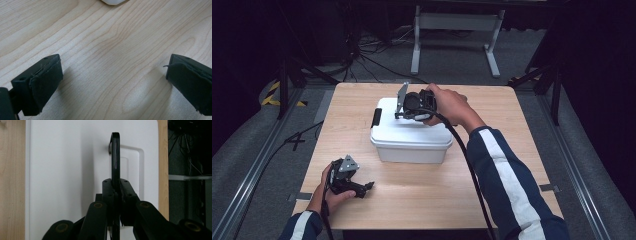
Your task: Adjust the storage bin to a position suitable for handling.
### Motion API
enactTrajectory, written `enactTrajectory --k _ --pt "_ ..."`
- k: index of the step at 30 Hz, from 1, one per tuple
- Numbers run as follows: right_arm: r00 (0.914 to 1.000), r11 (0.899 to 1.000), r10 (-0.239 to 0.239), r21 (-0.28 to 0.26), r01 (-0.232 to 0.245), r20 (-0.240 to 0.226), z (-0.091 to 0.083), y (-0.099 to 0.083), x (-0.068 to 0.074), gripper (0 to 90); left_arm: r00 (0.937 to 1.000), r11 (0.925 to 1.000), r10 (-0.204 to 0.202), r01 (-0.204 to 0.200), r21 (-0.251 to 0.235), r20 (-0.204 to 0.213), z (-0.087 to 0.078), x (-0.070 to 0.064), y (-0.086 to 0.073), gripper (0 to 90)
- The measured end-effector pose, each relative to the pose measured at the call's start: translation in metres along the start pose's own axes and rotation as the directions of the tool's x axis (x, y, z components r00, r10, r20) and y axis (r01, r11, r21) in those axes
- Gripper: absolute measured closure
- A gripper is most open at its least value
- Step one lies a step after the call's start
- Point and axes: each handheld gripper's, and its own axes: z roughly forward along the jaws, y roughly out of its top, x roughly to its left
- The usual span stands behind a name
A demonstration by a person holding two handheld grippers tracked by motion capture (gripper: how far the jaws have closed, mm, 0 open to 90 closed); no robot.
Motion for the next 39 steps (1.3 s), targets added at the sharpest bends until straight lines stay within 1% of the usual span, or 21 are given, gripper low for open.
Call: enactTrajectory --k 2,5,7,8,16,18,24,27,28,29,32,35,39 --pt "1.0000 1.000 0.001 -0.010 -0.001 0.004 -0.002 0.000 -0.001 84.5 1.0000 1.0000 -0.005 0.005 -0.001 0.002 0.000 0.000 0.000 1.2" --pt "1.0000 1.000 0.003 -0.016 -0.003 0.009 -0.006 -0.001 -0.003 84.5 1.0000 1.0000 0.000 0.000 0.000 0.000 0.000 0.000 0.000 1.2" --pt "0.9999 1.000 0.012 -0.024 -0.012 0.010 -0.007 -0.001 -0.003 84.5 1.0000 1.0000 -0.005 0.005 -0.001 0.001 0.000 0.000 0.000 1.3" --pt "0.9998 0.999 0.011 -0.031 -0.010 0.016 -0.012 -0.002 -0.005 84.5 1.0000 1.0000 -0.004 0.004 -0.001 0.001 0.000 0.000 0.000 1.2" --pt "0.9997 0.999 0.011 -0.037 -0.010 0.021 -0.023 -0.005 -0.007 84.4 1.0000 1.0000 0.000 0.000 0.000 0.000 0.000 0.000 0.000 1.2" --pt "0.9994 0.999 0.012 -0.040 -0.011 0.031 -0.027 -0.008 -0.008 84.4 1.0000 1.0000 -0.005 0.005 -0.001 0.002 0.000 0.000 0.000 1.2" --pt "0.9995 0.999 0.015 -0.040 -0.014 0.029 -0.032 -0.012 -0.008 84.2 1.0000 1.0000 0.003 -0.003 0.000 -0.002 0.000 0.000 0.000 1.2" --pt "0.9993 0.999 0.024 -0.046 -0.022 0.030 -0.037 -0.016 -0.008 84.3 1.0000 1.0000 -0.002 0.002 0.000 0.001 0.000 0.000 0.000 1.1" --pt "0.9989 0.998 0.031 -0.051 -0.029 0.035 -0.038 -0.018 -0.008 84.3 1.0000 1.0000 0.005 -0.005 0.001 -0.001 0.000 0.000 0.000 1.1" --pt "0.9987 0.998 0.037 -0.057 -0.034 0.036 -0.041 -0.021 -0.008 84.3 1.0000 1.0000 0.000 0.000 0.000 0.001 0.000 0.000 0.000 1.1" --pt "0.9984 0.997 0.040 -0.063 -0.037 0.039 -0.046 -0.027 -0.008 84.4 1.0000 1.0000 0.001 -0.001 0.000 0.000 0.000 0.000 0.000 1.1" --pt "0.9979 0.996 0.052 -0.070 -0.050 0.038 -0.051 -0.033 -0.009 84.4 1.0000 1.0000 0.004 -0.004 0.001 -0.001 0.000 0.000 0.000 1.1" --pt "0.9975 0.996 0.060 -0.070 -0.058 0.036 -0.056 -0.044 -0.010 84.3 1.0000 1.0000 0.004 -0.004 0.001 -0.001 0.000 0.000 0.000 1.1"
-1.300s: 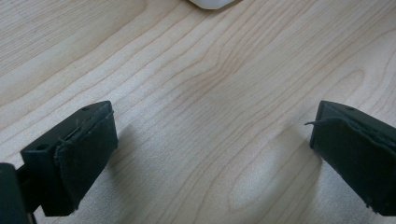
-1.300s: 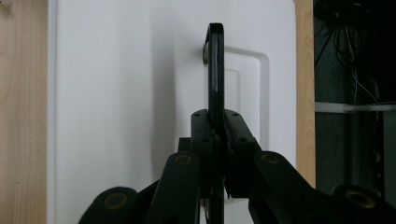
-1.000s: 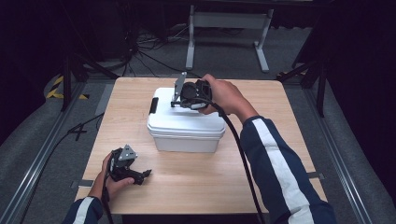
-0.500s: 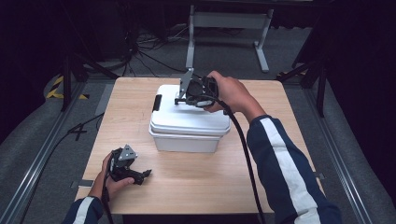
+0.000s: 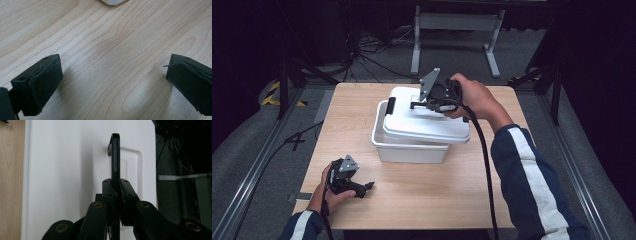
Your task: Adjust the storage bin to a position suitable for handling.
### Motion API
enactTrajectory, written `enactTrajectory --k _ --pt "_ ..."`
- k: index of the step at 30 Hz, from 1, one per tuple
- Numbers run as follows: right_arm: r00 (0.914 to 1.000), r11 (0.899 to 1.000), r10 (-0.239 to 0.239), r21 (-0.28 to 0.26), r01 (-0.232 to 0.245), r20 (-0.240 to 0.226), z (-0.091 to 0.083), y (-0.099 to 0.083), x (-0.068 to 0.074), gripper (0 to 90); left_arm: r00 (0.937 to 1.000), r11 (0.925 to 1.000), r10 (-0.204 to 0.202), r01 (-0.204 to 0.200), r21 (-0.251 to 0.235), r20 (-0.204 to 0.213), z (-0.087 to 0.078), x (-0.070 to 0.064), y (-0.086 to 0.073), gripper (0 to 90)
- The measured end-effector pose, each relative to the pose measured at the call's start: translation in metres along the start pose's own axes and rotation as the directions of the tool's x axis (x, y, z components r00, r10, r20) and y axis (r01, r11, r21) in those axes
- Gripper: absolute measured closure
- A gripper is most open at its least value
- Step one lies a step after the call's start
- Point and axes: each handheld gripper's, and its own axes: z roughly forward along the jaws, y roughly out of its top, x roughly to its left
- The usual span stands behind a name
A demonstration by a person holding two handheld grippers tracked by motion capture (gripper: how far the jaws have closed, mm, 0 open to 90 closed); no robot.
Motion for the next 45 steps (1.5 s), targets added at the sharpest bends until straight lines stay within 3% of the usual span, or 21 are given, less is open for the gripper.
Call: enactTrajectory --k 11,22,30,31,33,45 --pt "0.9994 0.999 0.033 -0.007 -0.033 0.003 -0.021 -0.032 -0.006 84.2 1.0000 1.0000 -0.001 0.001 0.000 0.000 0.000 0.000 0.000 1.1" --pt "0.9952 0.995 0.095 0.006 -0.096 0.023 -0.043 -0.082 -0.016 84.2 1.0000 1.0000 -0.002 0.002 -0.006 -0.003 0.000 0.000 0.000 1.1" --pt "0.9825 0.983 0.179 0.026 -0.180 0.053 -0.057 -0.135 -0.019 84.3 1.0000 1.0000 -0.001 0.001 -0.006 -0.003 0.001 0.000 0.000 1.1" --pt "0.9825 0.983 0.179 0.026 -0.180 0.053 -0.057 -0.135 -0.019 84.3 1.0000 1.0000 -0.001 0.001 -0.006 -0.003 0.001 0.000 0.000 1.1" --pt "0.9748 0.975 0.216 0.034 -0.218 0.056 -0.059 -0.154 -0.018 84.3 1.0000 1.0000 0.002 -0.002 -0.004 -0.004 0.000 0.000 0.000 1.1" --pt "0.9454 0.946 0.321 0.033 -0.323 0.058 -0.053 -0.210 -0.012 84.4 0.9999 1.0000 -0.009 0.009 -0.005 0.009 0.001 0.000 0.000 1.1"
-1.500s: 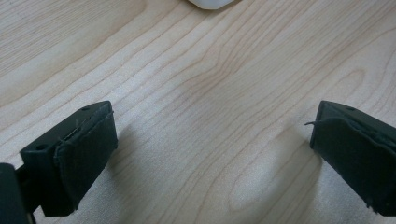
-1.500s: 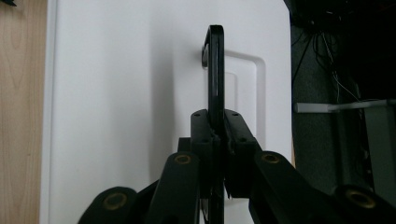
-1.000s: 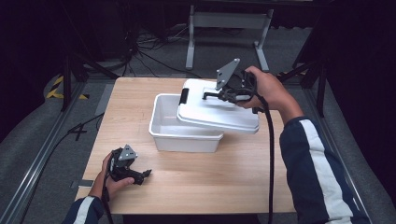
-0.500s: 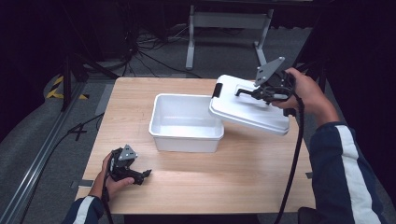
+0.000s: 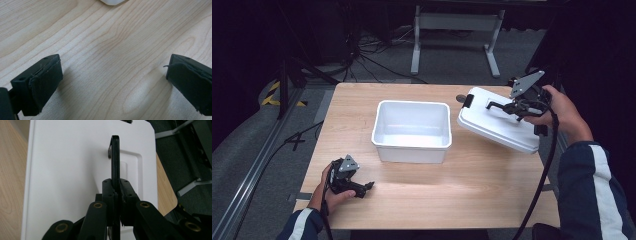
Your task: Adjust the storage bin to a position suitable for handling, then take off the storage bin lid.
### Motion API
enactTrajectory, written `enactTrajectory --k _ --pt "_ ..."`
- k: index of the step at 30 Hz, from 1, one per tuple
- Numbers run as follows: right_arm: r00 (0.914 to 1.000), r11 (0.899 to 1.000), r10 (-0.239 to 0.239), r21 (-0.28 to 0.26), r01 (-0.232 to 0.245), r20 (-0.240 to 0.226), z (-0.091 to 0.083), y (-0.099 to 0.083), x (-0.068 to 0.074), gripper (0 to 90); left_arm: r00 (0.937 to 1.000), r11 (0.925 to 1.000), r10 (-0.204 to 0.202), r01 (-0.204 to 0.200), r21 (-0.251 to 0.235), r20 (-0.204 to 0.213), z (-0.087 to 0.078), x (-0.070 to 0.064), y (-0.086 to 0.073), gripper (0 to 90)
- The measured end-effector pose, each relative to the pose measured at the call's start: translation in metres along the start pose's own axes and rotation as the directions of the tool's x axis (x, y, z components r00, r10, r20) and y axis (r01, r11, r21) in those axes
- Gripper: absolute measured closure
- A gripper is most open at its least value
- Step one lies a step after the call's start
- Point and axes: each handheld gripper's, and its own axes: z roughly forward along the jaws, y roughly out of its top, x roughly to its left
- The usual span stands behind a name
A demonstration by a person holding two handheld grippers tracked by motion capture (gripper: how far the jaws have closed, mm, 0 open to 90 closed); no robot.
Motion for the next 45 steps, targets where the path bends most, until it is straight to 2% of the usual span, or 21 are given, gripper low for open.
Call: enactTrajectory --k 4,9,21,30,34,44,45 --pt "0.9994 0.999 0.035 0.004 -0.035 0.000 0.006 -0.014 0.000 84.4 1.0000 1.0000 0.005 -0.005 0.001 0.001 0.000 0.000 0.000 0.9" --pt "0.9987 0.999 0.051 0.018 -0.051 -0.003 0.016 -0.023 0.003 84.4 1.0000 1.0000 0.006 -0.006 0.001 0.002 0.000 0.000 0.000 1.0" --pt "0.9937 0.996 0.089 0.033 -0.087 -0.068 0.054 -0.039 0.012 84.4 0.9999 0.9999 0.015 -0.015 0.005 0.007 0.001 0.001 0.001 0.6" --pt "0.9879 0.992 0.116 0.066 -0.110 -0.102 0.088 -0.043 0.017 84.4 0.9995 0.9997 0.024 -0.024 0.006 0.022 0.002 0.002 0.002 0.3" --pt "0.9872 0.990 0.122 0.084 -0.113 -0.103 0.102 -0.041 0.019 84.4 0.9994 0.9997 0.025 -0.025 0.006 0.023 0.002 0.002 0.002 0.2" --pt "0.9823 0.984 0.162 0.085 -0.154 -0.094 0.122 -0.043 0.022 82.8 0.9990 0.9993 0.036 -0.037 0.007 0.027 0.003 0.002 0.004 0.2" --pt "0.9817 0.985 0.159 0.087 -0.150 -0.106 0.124 -0.043 0.024 81.8 0.9990 0.9993 0.037 -0.037 0.006 0.026 0.003 0.002 0.004 0.2"
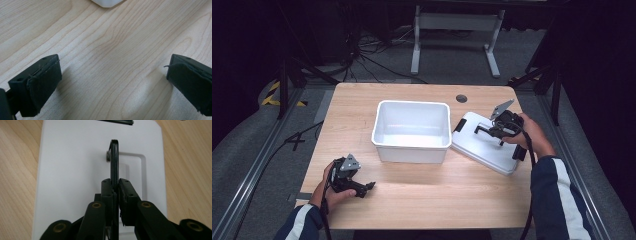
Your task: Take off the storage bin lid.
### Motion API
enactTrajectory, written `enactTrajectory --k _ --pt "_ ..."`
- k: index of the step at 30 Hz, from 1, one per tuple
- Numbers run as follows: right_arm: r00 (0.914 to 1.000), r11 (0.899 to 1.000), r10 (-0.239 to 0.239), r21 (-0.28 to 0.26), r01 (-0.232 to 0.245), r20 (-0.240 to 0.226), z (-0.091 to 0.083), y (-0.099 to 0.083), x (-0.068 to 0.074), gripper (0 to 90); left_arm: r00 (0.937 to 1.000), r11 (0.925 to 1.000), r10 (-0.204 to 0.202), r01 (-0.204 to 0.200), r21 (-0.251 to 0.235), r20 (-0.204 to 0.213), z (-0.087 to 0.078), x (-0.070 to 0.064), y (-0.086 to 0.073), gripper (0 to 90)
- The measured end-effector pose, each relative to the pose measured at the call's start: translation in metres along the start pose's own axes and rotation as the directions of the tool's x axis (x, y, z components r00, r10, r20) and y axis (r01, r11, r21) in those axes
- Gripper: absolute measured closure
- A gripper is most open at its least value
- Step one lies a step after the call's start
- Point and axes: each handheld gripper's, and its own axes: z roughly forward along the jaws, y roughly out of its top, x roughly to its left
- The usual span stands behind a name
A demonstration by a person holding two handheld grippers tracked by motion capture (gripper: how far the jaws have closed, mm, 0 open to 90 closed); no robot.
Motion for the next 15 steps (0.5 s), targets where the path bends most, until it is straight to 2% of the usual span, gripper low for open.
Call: enactTrajectory --k 9,15 --pt "1.0000 1.000 0.002 -0.008 -0.002 0.008 -0.006 0.000 0.002 75.0 1.0000 1.0000 -0.004 0.004 -0.001 -0.001 0.000 0.000 0.000 0.2" --pt "0.9996 0.998 0.026 -0.052 -0.026 -0.006 -0.021 -0.002 0.001 66.8 1.0000 1.0000 -0.005 0.005 0.000 -0.002 0.000 0.000 0.000 0.2"
